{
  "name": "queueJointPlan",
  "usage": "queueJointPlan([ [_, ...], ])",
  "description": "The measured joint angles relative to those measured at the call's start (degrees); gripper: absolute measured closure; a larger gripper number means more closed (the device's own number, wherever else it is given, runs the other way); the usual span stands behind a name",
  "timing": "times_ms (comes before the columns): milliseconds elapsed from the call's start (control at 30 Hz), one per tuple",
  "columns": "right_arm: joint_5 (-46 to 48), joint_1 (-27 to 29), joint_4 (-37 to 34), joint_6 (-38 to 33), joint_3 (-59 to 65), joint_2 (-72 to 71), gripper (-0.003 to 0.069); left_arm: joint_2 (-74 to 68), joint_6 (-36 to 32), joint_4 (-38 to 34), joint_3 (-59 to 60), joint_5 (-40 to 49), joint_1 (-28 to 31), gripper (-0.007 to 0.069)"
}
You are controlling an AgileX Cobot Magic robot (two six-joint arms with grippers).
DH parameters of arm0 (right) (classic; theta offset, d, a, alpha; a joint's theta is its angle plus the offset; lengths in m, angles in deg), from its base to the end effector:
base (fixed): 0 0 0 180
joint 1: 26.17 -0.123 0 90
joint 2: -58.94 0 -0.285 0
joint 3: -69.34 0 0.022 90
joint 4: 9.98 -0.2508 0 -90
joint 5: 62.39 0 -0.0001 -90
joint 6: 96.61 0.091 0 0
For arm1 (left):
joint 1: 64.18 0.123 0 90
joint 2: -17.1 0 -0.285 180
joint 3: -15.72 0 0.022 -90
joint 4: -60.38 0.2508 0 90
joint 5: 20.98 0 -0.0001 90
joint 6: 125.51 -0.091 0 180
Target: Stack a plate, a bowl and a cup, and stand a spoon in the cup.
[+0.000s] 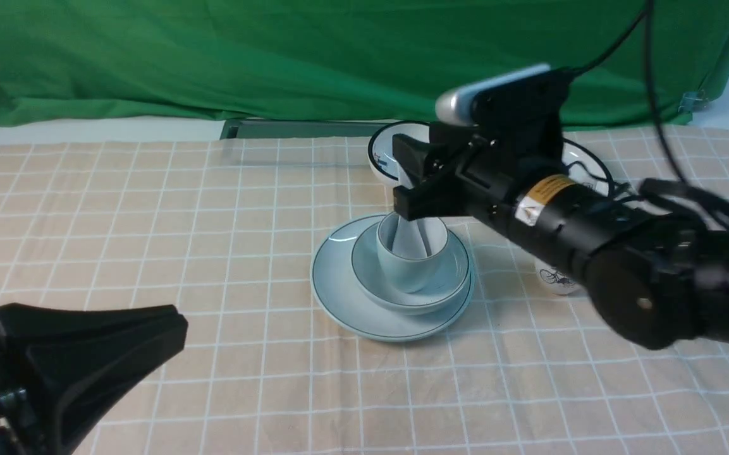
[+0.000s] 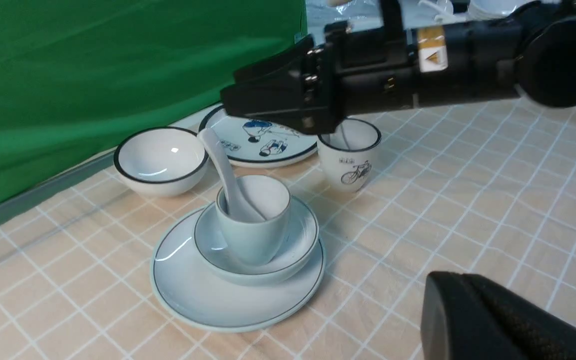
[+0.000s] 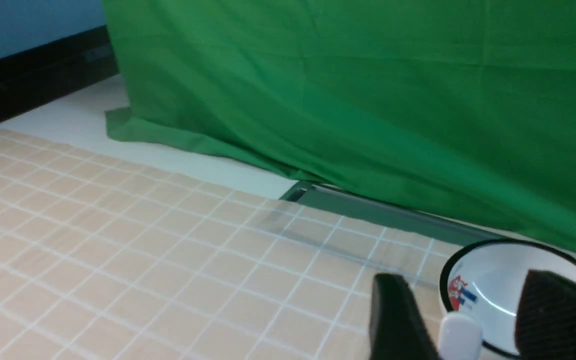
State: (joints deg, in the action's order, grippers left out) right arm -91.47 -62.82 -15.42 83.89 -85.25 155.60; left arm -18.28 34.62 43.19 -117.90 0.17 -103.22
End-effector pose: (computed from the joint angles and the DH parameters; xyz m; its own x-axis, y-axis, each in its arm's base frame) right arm 0.2817 0.2044 0.2865 -0.0945 0.0438 -0.9946 -0.5530 0.8284 0.0890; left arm 0.0724 -0.0713 0.3268 -0.1151 0.1777 -0.9773 0.7164 0.6964 0.0422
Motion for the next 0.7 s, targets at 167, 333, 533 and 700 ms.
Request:
queueJointPlan([
  [167,31.54,-1.44,0.2,0.0,3.71,-21.2,0.0335,11.22,-0.99,-0.89,4.45,-1.88,0.0,0.0622],
  [333,52.99,-1.8,0.2,2.22,9.47,-36.64,0.0508,17.96,-1.05,-1.47,10.3,-7.92,0.0,0.0622],
  [533,62.99,-1.8,0.25,4.73,13.87,-50.4,0.0585,18.62,-1.1,-0.63,13.59,-8.6,0.0,0.0622],
  [700,64.83,-1.8,0.25,4.84,14.35,-58.7,0.0582,18.62,-1.1,-0.26,15.33,-7.93,0.0,0.0622],
])
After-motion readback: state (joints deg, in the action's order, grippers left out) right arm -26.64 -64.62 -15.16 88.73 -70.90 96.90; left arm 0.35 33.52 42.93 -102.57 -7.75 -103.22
